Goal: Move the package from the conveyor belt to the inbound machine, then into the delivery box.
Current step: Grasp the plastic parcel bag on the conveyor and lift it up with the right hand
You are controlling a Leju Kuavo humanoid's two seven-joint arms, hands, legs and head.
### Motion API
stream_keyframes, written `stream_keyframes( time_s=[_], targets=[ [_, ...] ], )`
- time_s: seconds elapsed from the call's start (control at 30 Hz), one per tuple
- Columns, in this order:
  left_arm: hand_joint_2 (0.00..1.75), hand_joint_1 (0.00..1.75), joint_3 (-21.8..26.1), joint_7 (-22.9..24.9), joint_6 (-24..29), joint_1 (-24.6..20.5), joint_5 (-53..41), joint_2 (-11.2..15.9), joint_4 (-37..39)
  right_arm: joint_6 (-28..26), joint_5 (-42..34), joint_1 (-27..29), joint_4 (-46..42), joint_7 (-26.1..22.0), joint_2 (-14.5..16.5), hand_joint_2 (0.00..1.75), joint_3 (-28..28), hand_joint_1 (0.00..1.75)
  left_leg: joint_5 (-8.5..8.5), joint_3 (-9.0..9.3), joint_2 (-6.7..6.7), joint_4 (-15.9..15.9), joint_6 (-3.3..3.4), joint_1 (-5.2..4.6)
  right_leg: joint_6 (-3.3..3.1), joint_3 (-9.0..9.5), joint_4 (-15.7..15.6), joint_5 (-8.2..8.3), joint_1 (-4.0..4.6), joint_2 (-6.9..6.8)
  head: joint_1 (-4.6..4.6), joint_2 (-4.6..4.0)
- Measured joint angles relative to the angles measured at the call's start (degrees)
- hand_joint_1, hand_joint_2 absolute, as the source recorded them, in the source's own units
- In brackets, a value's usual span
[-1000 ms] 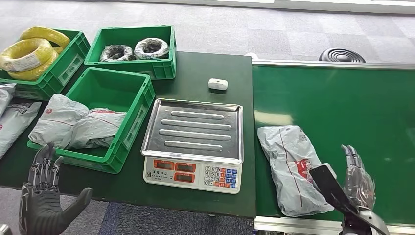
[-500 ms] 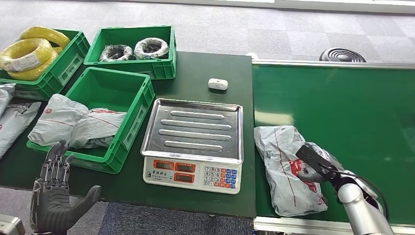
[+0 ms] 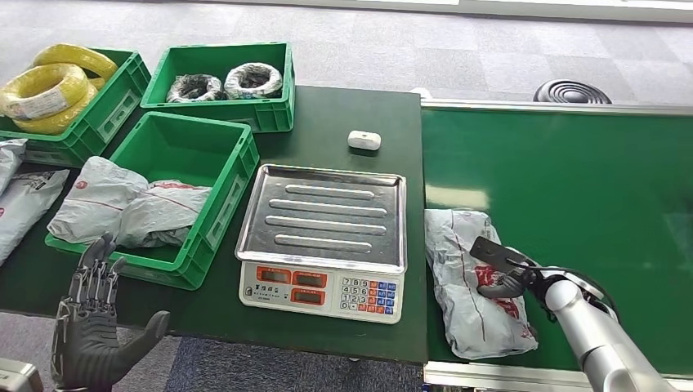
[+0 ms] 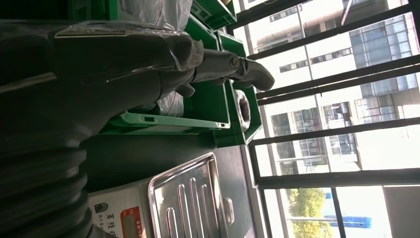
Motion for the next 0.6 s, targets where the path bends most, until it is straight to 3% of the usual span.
stream_keyframes(
  time_s=[0.27,0.6],
  targets=[
    [1.75,0.00,0.04,0.11,-0.47,-0.05,-0.12,0.00,0.00,3.17,1.48,-4.87,3.92,1.71,-0.27,1.75,6.40,1.75,0.00,0.09,-0.03,0.02,0.00,0.00,0.00,0.07,0.00,-0.01,0.00,-0.01,0.01,0.00],
    [1.75,0.00,0.17,0.16,-1.11,-0.06,-0.13,0.00,0.00,5.56,3.03,-6.59,5.17,3.73,-0.78,1.75,10.83,1.75,0.00,0.07,-0.11,0.02,0.00,0.00,0.01,0.09,-0.01,-0.01,0.00,-0.06,0.02,0.00]
  ],
)
